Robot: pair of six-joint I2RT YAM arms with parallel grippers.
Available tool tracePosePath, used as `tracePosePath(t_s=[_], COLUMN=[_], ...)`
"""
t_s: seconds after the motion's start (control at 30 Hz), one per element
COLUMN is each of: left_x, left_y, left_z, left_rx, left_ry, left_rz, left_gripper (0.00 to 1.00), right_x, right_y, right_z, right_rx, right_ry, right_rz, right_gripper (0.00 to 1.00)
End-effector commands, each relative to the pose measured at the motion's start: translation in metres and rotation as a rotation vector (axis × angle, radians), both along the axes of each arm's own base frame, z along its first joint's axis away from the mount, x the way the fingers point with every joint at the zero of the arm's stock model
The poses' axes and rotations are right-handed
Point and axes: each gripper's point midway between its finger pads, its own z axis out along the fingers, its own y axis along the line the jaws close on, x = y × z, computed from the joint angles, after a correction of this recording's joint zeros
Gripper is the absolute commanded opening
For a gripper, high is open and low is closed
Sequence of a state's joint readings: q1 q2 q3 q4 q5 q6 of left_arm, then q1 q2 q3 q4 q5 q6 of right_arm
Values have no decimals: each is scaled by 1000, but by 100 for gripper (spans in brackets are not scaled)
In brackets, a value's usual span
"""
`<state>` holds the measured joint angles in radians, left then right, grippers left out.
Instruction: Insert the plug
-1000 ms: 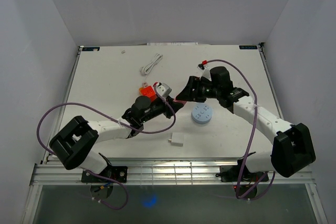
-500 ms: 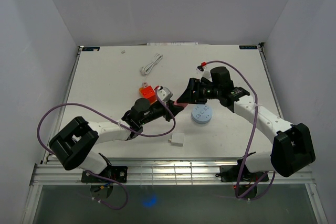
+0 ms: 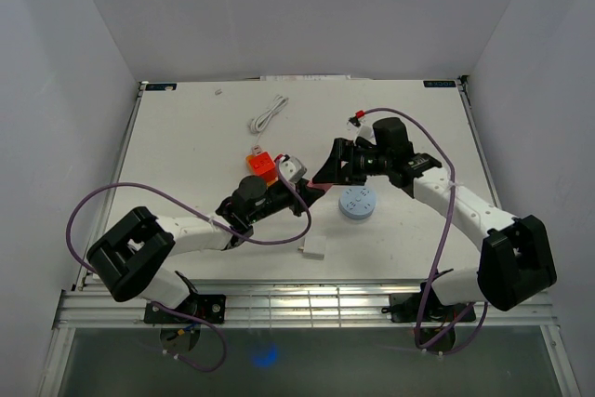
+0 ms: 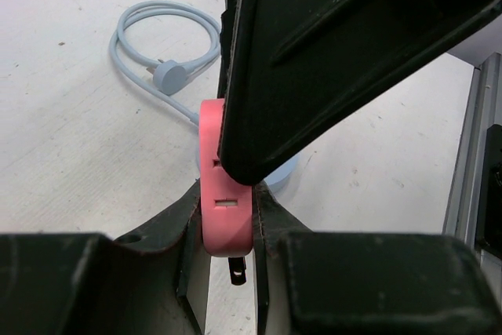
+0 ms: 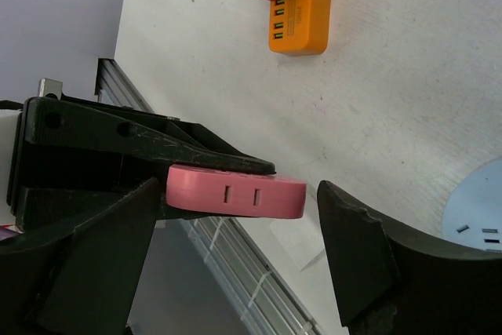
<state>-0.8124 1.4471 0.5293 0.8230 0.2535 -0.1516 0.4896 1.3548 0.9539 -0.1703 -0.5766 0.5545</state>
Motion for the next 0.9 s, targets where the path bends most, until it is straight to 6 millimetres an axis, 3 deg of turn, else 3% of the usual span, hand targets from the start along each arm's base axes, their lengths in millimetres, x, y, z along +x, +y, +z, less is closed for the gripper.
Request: tracePosePath(t_s=[0.0,0.23,0.47,0.87], left_x=[1,2,0,3], left_y=[4,4,2,1], left_z=[16,16,16,12], left_rx=[-22,9,33,58], left_ry=[-69,-112,-141,-152], left_rz=[26,54,64,90], left_gripper=[0,0,0,0], right_x=[8,8,9,2], right_y=[4,4,7,8], right_z=[20,14,11,7], right_rx=[41,31,35,50], right_ry=[-38,8,33,49], right_rz=[15,-3,1,28], right_gripper=[88,95,90,73])
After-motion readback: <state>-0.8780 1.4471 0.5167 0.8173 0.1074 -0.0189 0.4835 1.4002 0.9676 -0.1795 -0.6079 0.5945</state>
